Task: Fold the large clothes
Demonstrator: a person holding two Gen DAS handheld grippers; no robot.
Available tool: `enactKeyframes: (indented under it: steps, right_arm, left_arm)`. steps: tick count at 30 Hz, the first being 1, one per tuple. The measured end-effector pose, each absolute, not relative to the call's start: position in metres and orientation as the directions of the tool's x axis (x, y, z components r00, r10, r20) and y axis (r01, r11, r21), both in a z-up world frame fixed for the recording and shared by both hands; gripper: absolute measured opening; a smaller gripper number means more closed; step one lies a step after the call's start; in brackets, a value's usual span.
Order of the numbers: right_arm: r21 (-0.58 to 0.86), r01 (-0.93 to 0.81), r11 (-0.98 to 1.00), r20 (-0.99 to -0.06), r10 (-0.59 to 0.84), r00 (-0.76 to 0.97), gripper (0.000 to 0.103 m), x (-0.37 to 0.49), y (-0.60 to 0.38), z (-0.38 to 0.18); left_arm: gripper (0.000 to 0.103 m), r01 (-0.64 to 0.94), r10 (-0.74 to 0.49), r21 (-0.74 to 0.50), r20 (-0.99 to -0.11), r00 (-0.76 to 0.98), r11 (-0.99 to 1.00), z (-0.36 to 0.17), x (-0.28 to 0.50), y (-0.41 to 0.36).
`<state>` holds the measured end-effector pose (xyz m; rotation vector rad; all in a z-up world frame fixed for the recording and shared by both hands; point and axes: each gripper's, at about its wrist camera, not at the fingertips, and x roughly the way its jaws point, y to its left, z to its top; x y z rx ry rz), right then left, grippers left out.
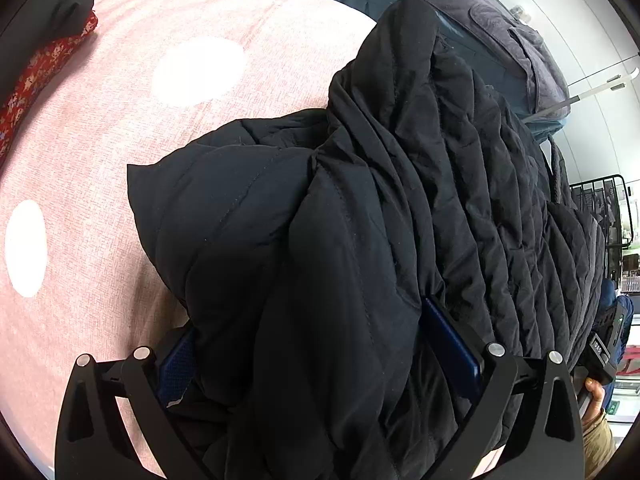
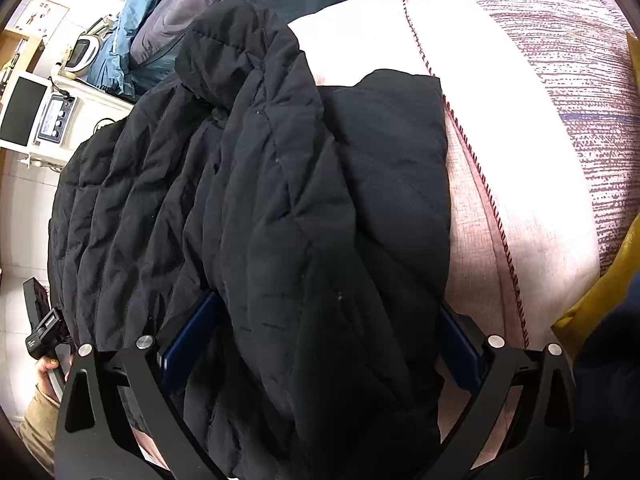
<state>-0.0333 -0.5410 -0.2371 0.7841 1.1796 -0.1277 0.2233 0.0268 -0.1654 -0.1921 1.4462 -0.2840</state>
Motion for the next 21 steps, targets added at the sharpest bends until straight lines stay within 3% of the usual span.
enactKeyframes:
  steps: [4, 9, 11, 15, 17, 21]
  right_arm:
    - [0.458, 0.484, 0.746, -0.874, 0.278, 0.398, 0.081, -0.037, -0.53, -0.23]
    - [0.391, 0.464, 0.795, -0.897, 0.216, 0.386, 0.046, -0.037, -0.515, -0.213]
    - [0.368, 0.455, 0.811, -0.902, 0.192, 0.388, 0.031, -0.039, -0.508, -0.205]
    - [0.357, 0.466, 0.809, -0.898, 0.159, 0.411, 0.021, -0.045, -0.499, -0.188]
    - [0.349, 0.465, 0.814, -0.893, 0.138, 0.429, 0.018, -0.049, -0.492, -0.176]
    - [0.327, 0.425, 0.844, -0.88, 0.108, 0.462, 0.017, -0.059, -0.479, -0.146]
  left_arm:
    - [0.098, 0.074, -0.304, -0.298, -0.948, 0.096, 0.952, -0.167, 0.224, 0.027]
    - [0.093, 0.072, -0.301, -0.295, -0.948, 0.102, 0.953, -0.164, 0.222, 0.025]
    - [0.084, 0.073, -0.298, -0.292, -0.948, 0.109, 0.954, -0.159, 0.22, 0.023]
    - [0.063, 0.092, -0.289, -0.279, -0.948, 0.135, 0.956, -0.145, 0.212, 0.021]
    - [0.046, 0.097, -0.298, -0.285, -0.942, 0.156, 0.953, -0.134, 0.205, 0.023]
    - [0.032, 0.094, -0.354, -0.342, -0.913, 0.2, 0.935, -0.108, 0.186, 0.035]
